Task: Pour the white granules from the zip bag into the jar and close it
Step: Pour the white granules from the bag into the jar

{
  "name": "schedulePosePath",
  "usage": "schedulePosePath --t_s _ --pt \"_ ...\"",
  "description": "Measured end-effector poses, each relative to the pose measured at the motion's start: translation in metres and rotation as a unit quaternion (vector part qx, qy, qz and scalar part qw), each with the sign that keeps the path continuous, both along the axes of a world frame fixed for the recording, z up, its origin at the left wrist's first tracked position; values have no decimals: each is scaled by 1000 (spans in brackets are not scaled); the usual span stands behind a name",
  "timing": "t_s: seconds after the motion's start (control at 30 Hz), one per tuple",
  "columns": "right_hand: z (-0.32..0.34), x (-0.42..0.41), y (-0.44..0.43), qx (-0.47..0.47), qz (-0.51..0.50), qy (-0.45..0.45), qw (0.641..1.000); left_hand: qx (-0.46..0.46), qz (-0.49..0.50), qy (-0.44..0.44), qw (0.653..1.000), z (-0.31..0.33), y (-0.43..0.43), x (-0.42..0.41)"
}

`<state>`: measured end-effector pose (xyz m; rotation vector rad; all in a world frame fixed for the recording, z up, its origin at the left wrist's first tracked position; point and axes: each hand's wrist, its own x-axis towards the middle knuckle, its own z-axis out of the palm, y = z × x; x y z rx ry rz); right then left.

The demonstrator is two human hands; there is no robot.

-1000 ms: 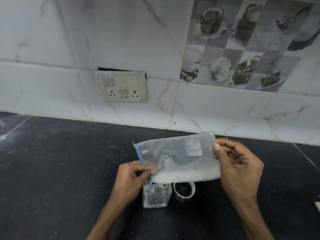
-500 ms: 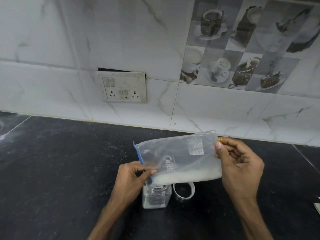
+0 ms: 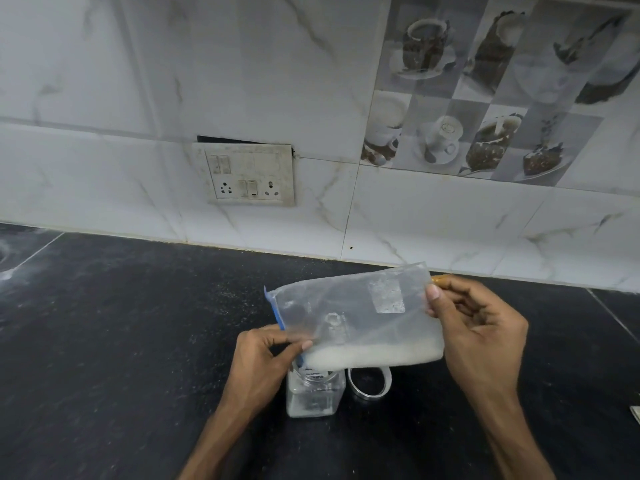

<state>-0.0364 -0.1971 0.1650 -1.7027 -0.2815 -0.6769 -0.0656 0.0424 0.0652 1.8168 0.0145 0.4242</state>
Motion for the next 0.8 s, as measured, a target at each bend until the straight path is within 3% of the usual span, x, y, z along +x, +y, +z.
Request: schedulePosePath --t_s 0.8 --pt "-3 -4 4 -6 -22 -13 1000 -4 0 19 1000 -2 1 -2"
